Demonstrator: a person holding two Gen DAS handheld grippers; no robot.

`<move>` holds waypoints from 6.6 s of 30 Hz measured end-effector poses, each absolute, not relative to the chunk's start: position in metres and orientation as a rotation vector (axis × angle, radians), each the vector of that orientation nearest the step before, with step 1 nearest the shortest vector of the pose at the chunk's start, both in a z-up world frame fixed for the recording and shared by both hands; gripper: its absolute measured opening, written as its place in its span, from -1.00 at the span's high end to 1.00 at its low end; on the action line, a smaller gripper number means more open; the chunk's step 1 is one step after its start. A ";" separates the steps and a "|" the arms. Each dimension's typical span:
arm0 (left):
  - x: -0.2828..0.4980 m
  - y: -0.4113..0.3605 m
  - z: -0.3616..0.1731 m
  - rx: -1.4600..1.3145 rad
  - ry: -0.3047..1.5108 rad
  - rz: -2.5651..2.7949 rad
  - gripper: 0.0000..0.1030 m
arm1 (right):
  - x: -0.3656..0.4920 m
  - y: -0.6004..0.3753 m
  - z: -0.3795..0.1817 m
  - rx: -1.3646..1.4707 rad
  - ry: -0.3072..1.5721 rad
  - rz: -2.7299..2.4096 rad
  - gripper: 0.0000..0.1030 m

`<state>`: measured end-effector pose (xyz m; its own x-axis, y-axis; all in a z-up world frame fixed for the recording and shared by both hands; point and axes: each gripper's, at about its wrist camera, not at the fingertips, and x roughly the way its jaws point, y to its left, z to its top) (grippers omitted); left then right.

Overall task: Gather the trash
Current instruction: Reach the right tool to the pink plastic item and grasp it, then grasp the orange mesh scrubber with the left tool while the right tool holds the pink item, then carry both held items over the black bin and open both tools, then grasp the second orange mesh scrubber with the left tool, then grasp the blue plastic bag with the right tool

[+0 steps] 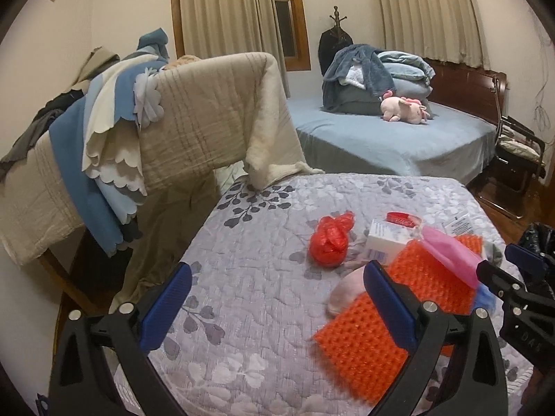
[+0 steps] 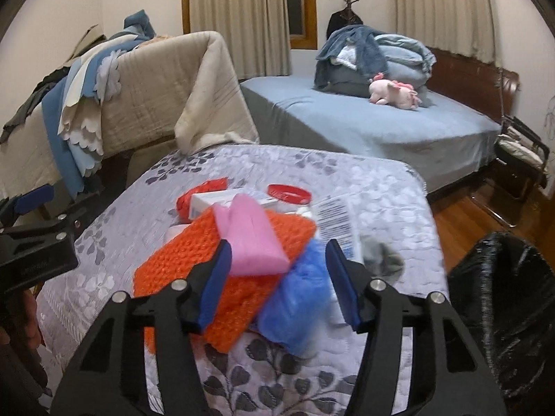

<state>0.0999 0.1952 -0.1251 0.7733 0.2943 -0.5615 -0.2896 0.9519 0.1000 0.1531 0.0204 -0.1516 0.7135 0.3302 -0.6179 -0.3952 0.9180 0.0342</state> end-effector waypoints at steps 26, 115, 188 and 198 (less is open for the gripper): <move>0.102 0.140 -0.148 0.022 0.669 0.154 -0.89 | 0.125 -0.032 -0.153 -0.078 0.667 0.357 0.72; 0.142 -0.127 -0.095 0.022 0.692 -0.592 0.77 | 0.074 -0.279 -0.115 0.035 0.623 -0.211 0.69; 0.119 0.131 -0.154 -0.064 0.745 -0.071 0.58 | 0.143 -0.048 -0.162 0.007 0.656 0.269 -0.63; 0.117 0.164 -0.181 -0.173 0.833 -0.076 0.60 | 0.152 -0.010 -0.184 -0.039 0.725 0.325 -0.46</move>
<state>0.1167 0.1641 -0.1813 0.6708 -0.1348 -0.7293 -0.0007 0.9832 -0.1824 0.1524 -0.0103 -0.1843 0.7005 0.2787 -0.6570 -0.3058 0.9490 0.0765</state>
